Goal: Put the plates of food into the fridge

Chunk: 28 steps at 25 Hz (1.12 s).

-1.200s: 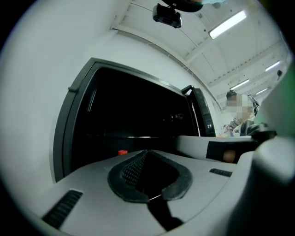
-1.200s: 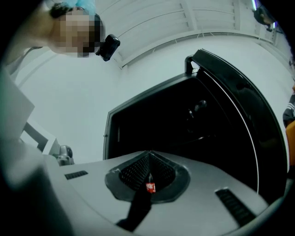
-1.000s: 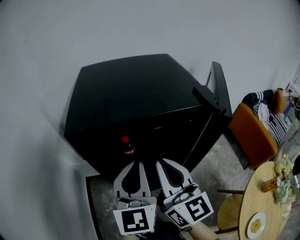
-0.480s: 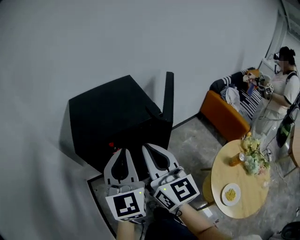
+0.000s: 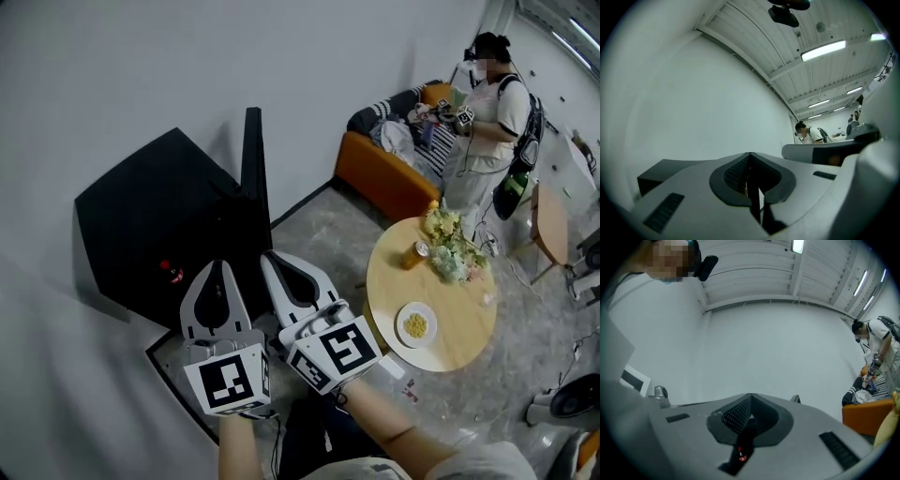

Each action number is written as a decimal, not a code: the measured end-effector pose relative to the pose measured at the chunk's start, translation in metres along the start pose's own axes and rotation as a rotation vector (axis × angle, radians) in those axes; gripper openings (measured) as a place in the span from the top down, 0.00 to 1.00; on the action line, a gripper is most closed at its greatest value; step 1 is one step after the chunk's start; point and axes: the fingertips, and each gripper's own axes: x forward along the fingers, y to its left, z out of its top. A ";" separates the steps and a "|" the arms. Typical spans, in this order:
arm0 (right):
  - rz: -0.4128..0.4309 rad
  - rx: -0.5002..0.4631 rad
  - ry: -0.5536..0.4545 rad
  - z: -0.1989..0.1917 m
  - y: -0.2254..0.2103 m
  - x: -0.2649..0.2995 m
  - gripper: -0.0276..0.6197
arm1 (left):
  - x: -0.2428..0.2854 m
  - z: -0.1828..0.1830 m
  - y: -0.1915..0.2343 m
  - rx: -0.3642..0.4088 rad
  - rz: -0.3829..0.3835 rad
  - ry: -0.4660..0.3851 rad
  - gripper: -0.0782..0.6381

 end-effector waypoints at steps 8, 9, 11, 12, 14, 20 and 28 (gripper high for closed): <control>-0.148 0.002 -0.011 0.010 -0.062 -0.072 0.94 | 0.003 -0.021 -0.076 -0.027 -0.122 0.034 0.88; -0.166 0.002 -0.009 0.011 -0.071 -0.083 0.94 | 0.003 -0.024 -0.089 -0.030 -0.140 0.042 0.88; -0.204 0.005 -0.004 0.012 -0.091 -0.107 0.94 | 0.002 -0.032 -0.117 -0.036 -0.177 0.059 0.88; -0.223 0.007 0.000 0.012 -0.101 -0.120 0.94 | 0.002 -0.036 -0.132 -0.038 -0.193 0.071 0.88; -0.260 0.009 0.014 0.011 -0.121 -0.147 0.94 | -0.002 -0.046 -0.164 -0.042 -0.222 0.097 0.88; -0.361 0.021 0.057 0.012 -0.187 -0.226 0.94 | -0.008 -0.069 -0.262 -0.061 -0.306 0.152 0.88; -0.504 0.084 0.130 -0.008 -0.277 -0.319 0.94 | -0.009 -0.120 -0.362 -0.066 -0.392 0.269 0.88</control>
